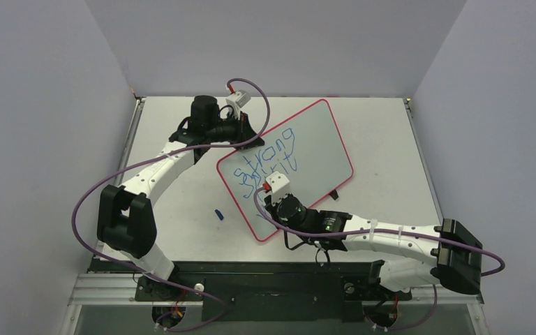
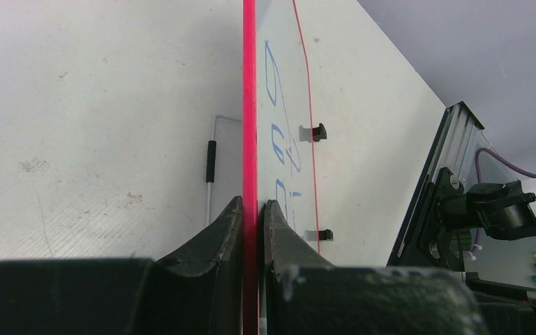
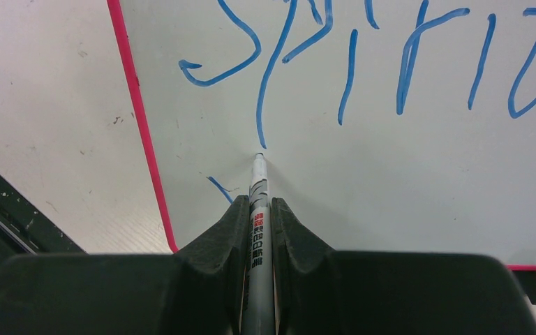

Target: Write a sentence on the whiteboard

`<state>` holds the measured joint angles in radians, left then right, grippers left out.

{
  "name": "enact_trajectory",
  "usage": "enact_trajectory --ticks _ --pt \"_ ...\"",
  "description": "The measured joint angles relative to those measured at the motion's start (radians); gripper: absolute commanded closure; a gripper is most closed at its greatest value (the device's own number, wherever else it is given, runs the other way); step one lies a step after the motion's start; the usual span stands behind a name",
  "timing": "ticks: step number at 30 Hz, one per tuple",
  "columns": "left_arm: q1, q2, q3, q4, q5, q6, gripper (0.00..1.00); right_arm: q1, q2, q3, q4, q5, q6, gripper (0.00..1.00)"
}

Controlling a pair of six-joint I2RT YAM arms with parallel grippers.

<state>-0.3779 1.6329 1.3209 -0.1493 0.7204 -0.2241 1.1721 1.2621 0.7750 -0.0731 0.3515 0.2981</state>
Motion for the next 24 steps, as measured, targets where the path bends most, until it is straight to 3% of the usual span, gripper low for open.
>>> enact_trajectory --ticks 24 --pt "0.000 0.000 0.000 -0.001 -0.002 0.000 1.00 0.001 -0.060 -0.108 -0.016 0.021 0.061 1.00"
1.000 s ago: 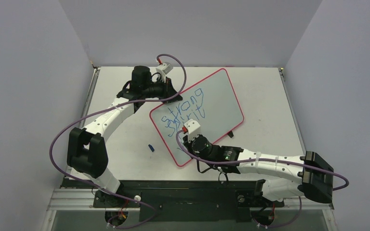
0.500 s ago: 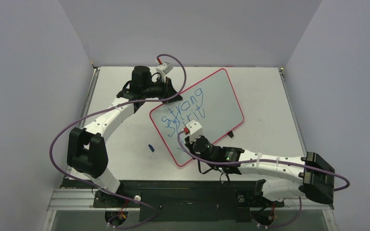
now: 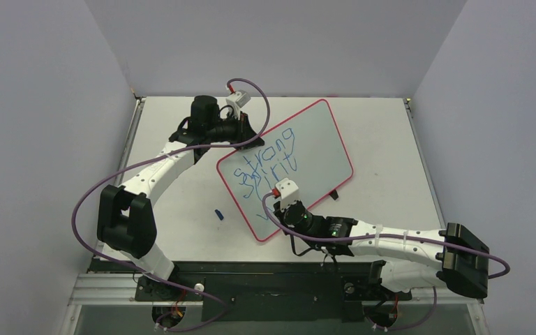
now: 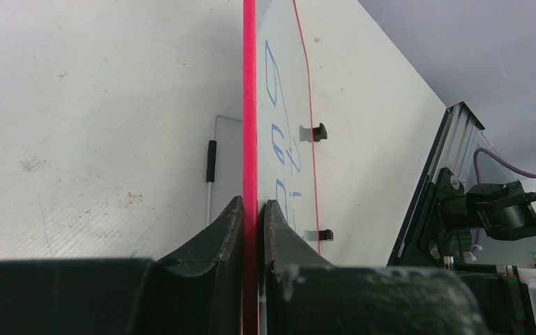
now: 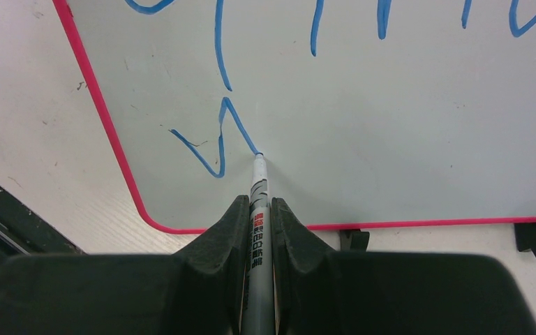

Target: Write a sentence on the whiteboard

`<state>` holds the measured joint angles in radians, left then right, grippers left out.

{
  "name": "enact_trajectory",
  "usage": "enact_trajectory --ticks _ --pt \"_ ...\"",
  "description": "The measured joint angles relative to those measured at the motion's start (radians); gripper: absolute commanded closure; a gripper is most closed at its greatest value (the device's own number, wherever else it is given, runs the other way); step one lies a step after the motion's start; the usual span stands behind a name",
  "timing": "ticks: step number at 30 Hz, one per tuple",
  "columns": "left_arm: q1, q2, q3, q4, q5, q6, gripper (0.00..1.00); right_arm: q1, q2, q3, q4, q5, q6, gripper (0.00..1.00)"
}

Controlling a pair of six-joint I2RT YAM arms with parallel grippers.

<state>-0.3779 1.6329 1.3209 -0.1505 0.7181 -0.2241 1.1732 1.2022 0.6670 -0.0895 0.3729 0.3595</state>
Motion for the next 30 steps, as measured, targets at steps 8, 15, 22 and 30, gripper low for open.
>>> enact_trajectory --ticks 8,15,22,30 --pt "0.000 0.000 0.000 -0.001 0.000 0.000 1.00 0.000 0.010 0.023 -0.027 0.017 -0.006 1.00" --pt "0.000 0.000 0.000 -0.002 -0.001 0.000 1.00 -0.002 0.051 0.102 -0.048 0.037 -0.029 1.00" --pt "0.000 0.000 0.000 -0.003 0.000 0.000 1.00 -0.024 0.061 0.156 -0.060 0.043 -0.058 1.00" --pt "0.000 0.000 0.000 -0.003 -0.001 0.000 1.00 -0.033 0.065 0.177 -0.093 0.043 -0.066 1.00"
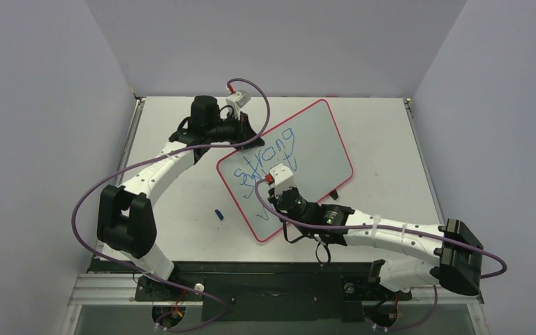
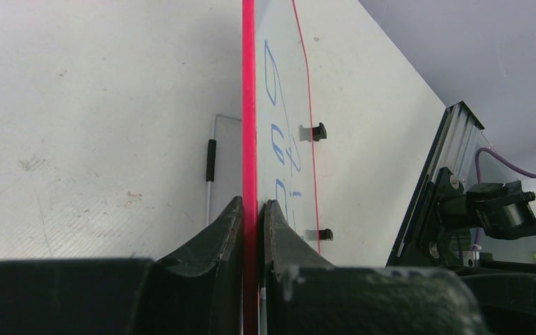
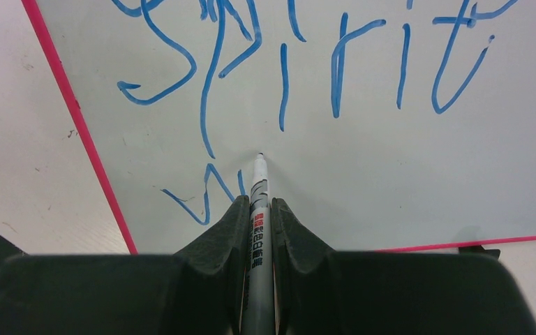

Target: Write a sentence on the whiteboard

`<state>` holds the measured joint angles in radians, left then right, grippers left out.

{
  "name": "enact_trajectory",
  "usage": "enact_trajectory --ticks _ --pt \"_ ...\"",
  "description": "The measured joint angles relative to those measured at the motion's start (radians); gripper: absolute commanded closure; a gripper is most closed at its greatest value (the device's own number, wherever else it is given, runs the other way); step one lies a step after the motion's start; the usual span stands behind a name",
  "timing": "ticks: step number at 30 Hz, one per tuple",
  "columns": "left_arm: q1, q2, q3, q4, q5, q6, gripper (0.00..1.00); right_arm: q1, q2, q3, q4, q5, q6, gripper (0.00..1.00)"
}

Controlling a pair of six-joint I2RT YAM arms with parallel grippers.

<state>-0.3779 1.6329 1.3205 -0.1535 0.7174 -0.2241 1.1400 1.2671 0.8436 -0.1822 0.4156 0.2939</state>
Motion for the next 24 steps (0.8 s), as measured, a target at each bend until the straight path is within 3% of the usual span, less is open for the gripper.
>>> enact_trajectory --ticks 9,24 --pt "0.000 0.000 0.000 0.000 0.000 0.000 1.00 -0.001 -0.101 -0.030 -0.012 0.002 0.006 1.00" --pt "0.000 0.000 0.000 0.000 0.000 0.000 1.00 -0.045 -0.060 -0.088 0.043 -0.006 0.031 1.00"
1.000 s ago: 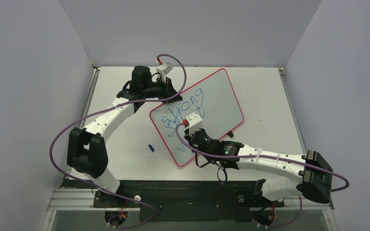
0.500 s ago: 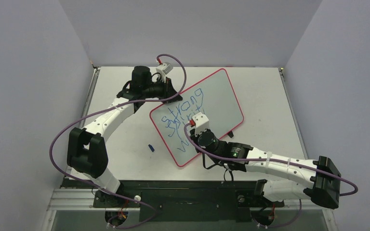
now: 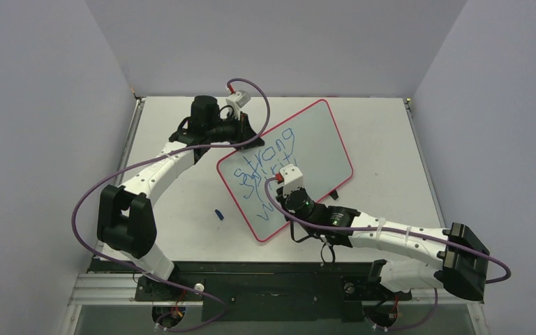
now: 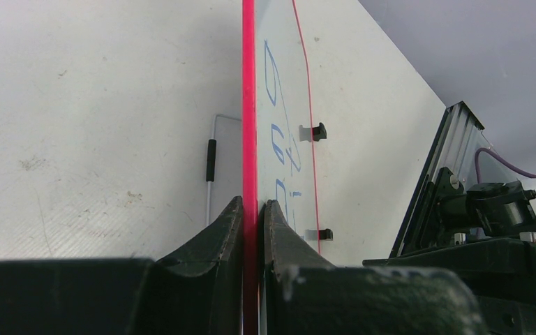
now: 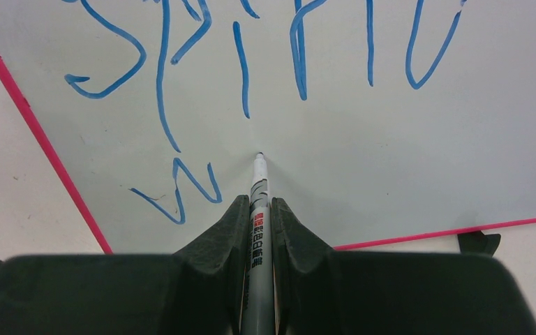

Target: Write a sentence on the whiteboard

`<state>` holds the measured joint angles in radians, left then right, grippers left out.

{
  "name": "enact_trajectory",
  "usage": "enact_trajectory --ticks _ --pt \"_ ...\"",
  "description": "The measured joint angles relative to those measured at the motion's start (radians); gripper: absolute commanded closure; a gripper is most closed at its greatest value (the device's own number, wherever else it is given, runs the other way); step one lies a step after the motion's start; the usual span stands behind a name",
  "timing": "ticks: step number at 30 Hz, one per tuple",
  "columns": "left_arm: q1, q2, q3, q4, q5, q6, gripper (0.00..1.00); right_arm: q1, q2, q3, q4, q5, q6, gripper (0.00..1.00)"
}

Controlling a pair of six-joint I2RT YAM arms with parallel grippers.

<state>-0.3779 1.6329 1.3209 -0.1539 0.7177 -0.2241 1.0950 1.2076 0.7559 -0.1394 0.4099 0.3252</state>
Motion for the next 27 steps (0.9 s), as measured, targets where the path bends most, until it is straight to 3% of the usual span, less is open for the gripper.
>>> enact_trajectory --ticks 18,27 --pt "0.001 0.000 -0.002 -0.003 -0.014 0.001 1.00 -0.015 0.002 -0.043 0.076 -0.017 0.031 1.00" --pt "0.001 0.000 -0.002 -0.003 -0.013 0.001 1.00 0.006 -0.066 -0.163 0.076 -0.021 0.105 1.00"
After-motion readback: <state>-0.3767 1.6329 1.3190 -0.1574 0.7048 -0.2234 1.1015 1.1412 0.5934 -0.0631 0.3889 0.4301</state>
